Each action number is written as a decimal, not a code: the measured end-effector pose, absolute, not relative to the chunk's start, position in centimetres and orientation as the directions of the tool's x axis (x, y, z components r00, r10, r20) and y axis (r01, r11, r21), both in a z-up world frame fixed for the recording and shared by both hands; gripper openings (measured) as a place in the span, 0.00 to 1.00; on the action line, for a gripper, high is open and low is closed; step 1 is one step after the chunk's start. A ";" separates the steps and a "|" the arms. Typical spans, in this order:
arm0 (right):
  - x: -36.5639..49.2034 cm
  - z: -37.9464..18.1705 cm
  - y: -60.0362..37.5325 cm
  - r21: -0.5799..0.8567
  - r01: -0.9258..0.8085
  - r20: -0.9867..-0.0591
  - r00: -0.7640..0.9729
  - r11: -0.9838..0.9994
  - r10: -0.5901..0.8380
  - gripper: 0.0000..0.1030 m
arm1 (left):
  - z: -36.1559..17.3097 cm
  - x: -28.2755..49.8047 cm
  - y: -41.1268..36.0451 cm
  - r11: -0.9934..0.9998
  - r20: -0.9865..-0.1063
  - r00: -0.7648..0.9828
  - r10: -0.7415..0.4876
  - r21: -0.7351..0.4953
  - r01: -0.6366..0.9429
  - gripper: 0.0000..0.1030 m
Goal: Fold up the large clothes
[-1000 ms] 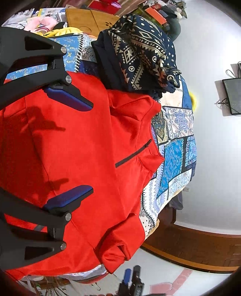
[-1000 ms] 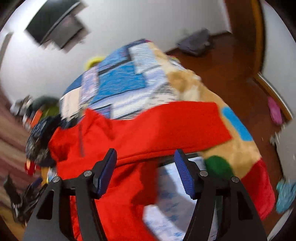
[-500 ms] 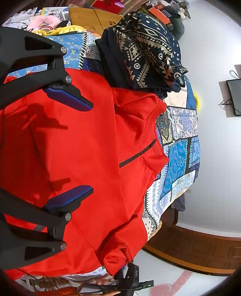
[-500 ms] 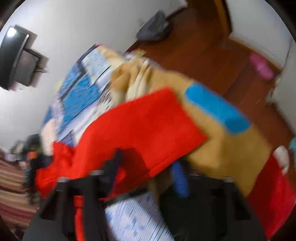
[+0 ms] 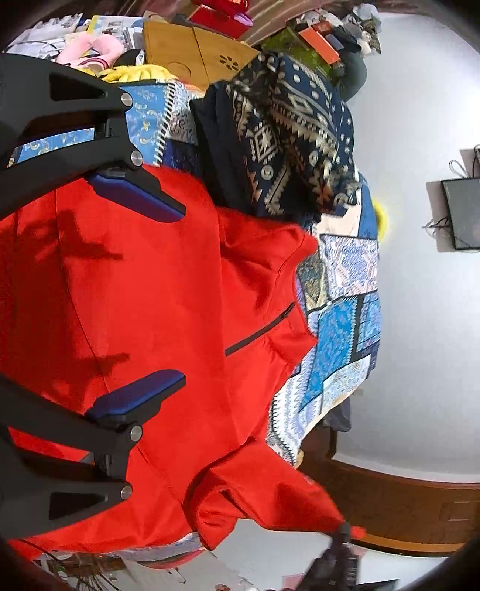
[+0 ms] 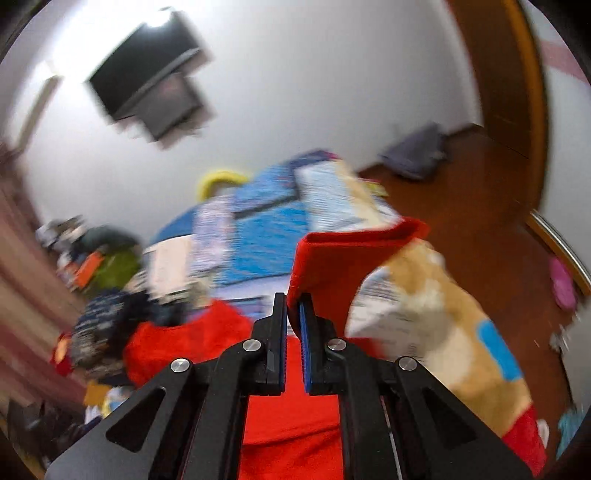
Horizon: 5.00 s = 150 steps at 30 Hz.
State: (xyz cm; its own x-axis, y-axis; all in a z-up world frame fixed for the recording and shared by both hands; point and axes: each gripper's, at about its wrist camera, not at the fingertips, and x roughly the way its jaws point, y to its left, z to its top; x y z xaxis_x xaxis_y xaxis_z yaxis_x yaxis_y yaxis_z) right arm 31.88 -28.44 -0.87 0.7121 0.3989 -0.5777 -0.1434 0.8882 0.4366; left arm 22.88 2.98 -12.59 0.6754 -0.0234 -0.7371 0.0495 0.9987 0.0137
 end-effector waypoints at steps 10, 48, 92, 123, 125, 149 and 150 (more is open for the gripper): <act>30.3 -0.1 -12.5 0.460 -0.455 -0.603 0.471 0.763 0.644 0.05 | -11.5 20.1 8.4 0.998 -0.707 0.707 0.002 -0.038 -0.041 0.79; 26.6 -7.6 -28.2 0.184 -0.161 -0.799 0.550 0.970 0.243 0.54 | -20.9 34.5 9.0 0.945 -0.853 0.485 -0.191 -0.294 -0.143 0.45; 26.7 -11.6 -28.6 0.231 -0.210 -0.867 0.399 0.950 0.298 0.60 | -23.2 20.2 18.6 0.953 -0.920 0.391 0.035 -0.086 -0.289 0.52; 38.3 -16.9 -27.0 0.423 -0.134 -0.865 0.235 0.896 0.443 0.11 | -24.1 29.7 23.5 0.850 -0.783 0.535 -0.318 -0.485 -0.204 0.06; 37.8 -15.5 -27.0 0.386 -0.143 -0.865 0.286 0.912 0.411 0.09 | -22.4 29.1 22.3 0.890 -0.795 0.552 -0.251 -0.414 -0.192 0.05; 37.0 -6.0 -34.7 0.178 -0.148 -0.798 0.557 0.973 0.231 0.04 | -7.1 35.1 9.3 1.000 -0.701 0.713 0.028 0.025 -0.014 0.03; 37.0 -6.8 -34.4 0.186 -0.157 -0.815 0.527 0.970 0.242 0.10 | -8.0 34.9 9.6 0.999 -0.709 0.704 0.035 0.023 -0.027 0.03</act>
